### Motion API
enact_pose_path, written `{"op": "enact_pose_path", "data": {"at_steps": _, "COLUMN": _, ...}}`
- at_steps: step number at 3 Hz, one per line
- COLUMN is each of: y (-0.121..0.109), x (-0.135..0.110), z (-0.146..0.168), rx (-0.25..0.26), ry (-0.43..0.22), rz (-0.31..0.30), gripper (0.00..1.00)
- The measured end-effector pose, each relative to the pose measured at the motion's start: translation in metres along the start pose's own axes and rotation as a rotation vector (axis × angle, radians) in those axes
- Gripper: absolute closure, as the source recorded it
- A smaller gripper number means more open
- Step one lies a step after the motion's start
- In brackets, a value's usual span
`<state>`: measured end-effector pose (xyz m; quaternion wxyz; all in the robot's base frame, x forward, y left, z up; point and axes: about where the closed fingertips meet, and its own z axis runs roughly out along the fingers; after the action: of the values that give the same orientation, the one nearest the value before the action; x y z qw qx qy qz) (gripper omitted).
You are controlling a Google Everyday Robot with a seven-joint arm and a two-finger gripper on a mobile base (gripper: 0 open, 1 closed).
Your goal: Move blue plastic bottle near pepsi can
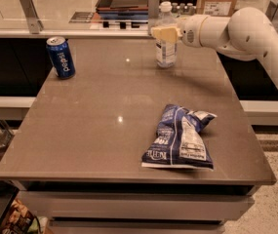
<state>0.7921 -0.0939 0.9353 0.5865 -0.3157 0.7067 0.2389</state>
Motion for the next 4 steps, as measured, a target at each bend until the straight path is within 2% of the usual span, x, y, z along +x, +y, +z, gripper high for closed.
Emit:
{"op": "enact_pose_path", "data": {"at_steps": 1, "y": 0.002, "x": 0.0, "z": 0.003, "rx": -0.005, "ry": 0.0, "rz": 0.001, "gripper": 0.87}}
{"op": "enact_pose_path", "data": {"at_steps": 2, "y": 0.004, "x": 0.001, "z": 0.005, "rx": -0.009, "ry": 0.001, "rz": 0.001, "gripper": 1.0}}
{"op": "enact_pose_path", "data": {"at_steps": 3, "y": 0.018, "x": -0.012, "z": 0.008, "rx": -0.072, "ry": -0.031, "rz": 0.004, "gripper": 1.0}}
{"op": "enact_pose_path", "data": {"at_steps": 4, "y": 0.05, "x": -0.035, "z": 0.016, "rx": -0.17, "ry": -0.068, "rz": -0.027, "gripper": 1.0}}
